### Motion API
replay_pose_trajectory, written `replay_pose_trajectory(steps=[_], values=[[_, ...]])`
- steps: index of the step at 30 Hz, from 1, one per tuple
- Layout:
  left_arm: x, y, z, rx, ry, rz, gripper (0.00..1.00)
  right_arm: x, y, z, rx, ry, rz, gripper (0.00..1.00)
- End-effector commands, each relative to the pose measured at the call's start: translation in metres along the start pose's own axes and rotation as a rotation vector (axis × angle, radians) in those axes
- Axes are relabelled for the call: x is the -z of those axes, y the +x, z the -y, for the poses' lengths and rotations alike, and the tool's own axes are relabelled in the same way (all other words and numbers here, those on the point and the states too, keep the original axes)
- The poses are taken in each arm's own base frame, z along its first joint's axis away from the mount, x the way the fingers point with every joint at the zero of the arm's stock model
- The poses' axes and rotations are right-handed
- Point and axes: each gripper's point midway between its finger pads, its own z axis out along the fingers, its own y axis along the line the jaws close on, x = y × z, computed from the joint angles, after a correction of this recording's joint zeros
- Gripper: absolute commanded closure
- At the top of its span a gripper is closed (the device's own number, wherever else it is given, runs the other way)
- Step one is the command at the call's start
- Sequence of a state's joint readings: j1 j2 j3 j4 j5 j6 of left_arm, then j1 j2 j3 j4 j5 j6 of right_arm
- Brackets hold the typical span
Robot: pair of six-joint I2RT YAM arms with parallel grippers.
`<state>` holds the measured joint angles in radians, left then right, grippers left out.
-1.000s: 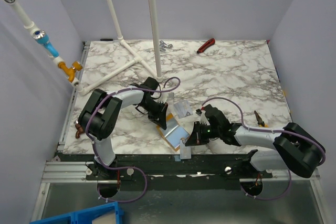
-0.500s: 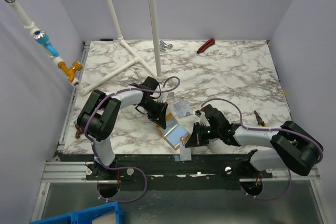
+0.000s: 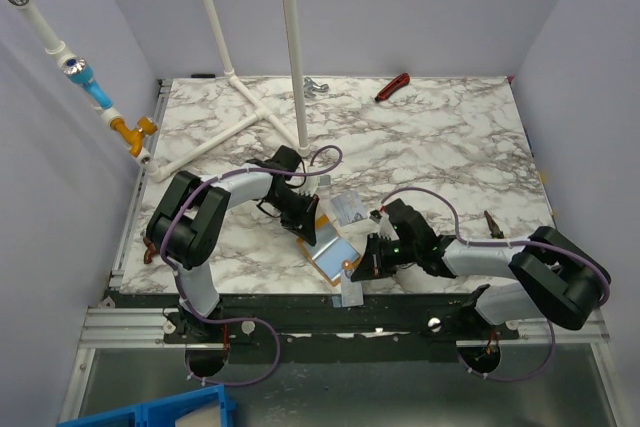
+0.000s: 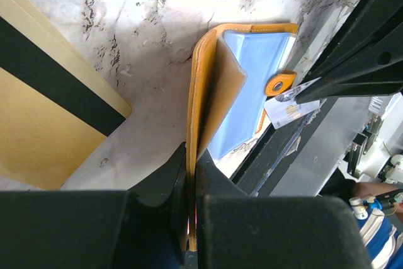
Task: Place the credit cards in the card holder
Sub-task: Open the card holder at the center of the board.
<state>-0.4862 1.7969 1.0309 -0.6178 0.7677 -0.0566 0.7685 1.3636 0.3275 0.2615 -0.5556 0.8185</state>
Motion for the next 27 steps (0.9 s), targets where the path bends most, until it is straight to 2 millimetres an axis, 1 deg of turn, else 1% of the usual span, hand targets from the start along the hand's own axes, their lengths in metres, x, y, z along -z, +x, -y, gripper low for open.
replay_pose_trajectory(steps=[1, 5, 8, 11, 19, 27], values=[[0.005, -0.003, -0.002, -0.034, -0.026, 0.029, 0.97, 0.001, -0.005, -0.005, 0.026, -0.017, 0.017, 0.99], [0.006, -0.003, -0.001, -0.036, -0.026, 0.029, 0.97, 0.002, -0.009, -0.011, 0.04, -0.038, 0.026, 0.99], [0.006, -0.004, -0.002, -0.037, -0.032, 0.032, 0.97, 0.003, -0.008, -0.016, 0.055, -0.067, 0.019, 0.99], [0.007, -0.004, -0.002, -0.038, -0.032, 0.032, 0.97, 0.001, -0.011, -0.011, 0.044, -0.041, 0.04, 0.99], [0.007, -0.003, -0.001, -0.041, -0.031, 0.034, 0.97, -0.01, -0.012, -0.001, 0.008, -0.011, 0.015, 0.99], [0.007, -0.003, 0.0, -0.046, -0.026, 0.036, 0.97, -0.012, -0.018, 0.0, 0.002, 0.006, 0.032, 0.99]])
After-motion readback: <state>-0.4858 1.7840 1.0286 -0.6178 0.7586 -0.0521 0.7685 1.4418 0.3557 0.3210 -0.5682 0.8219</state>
